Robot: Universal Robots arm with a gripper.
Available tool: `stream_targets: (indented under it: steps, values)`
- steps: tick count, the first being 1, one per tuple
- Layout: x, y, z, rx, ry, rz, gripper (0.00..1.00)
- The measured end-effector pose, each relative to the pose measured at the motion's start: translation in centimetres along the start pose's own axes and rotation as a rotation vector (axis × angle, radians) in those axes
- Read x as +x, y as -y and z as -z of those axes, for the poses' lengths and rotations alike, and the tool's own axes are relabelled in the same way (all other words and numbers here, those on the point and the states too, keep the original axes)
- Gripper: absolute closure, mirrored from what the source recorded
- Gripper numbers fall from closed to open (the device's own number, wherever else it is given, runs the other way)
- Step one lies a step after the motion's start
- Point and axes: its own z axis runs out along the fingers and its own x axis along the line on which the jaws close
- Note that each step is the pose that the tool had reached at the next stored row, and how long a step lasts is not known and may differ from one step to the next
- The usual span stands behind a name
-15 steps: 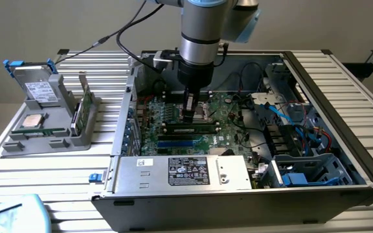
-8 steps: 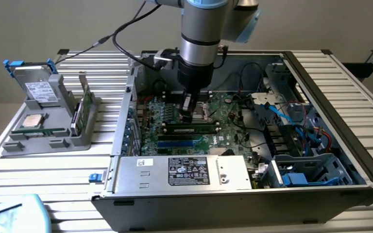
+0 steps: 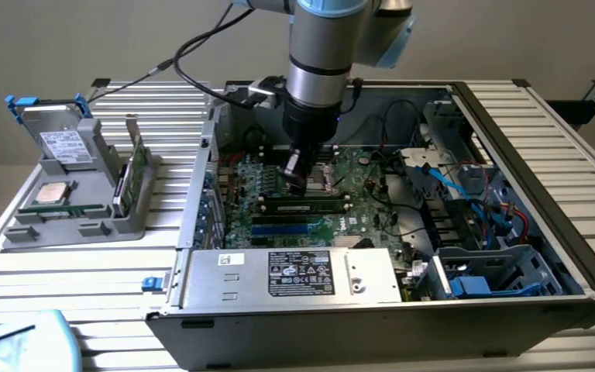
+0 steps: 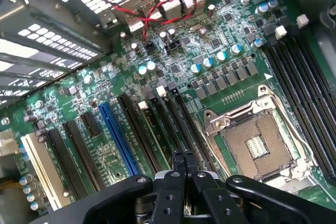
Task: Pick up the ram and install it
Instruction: 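Press down the ram until it locks into place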
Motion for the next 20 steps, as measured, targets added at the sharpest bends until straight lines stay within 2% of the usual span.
stream_targets:
  steps: [9, 14, 20]
  values:
    - [0.0, 0.0, -0.02, -0.0106, 0.0098, -0.145, 0.9]
    - [-0.01, 0.01, -0.04, -0.0109, 0.0188, -0.205, 0.9]
    - [-0.01, 0.01, -0.07, -0.0105, 0.0322, -0.263, 0.9]
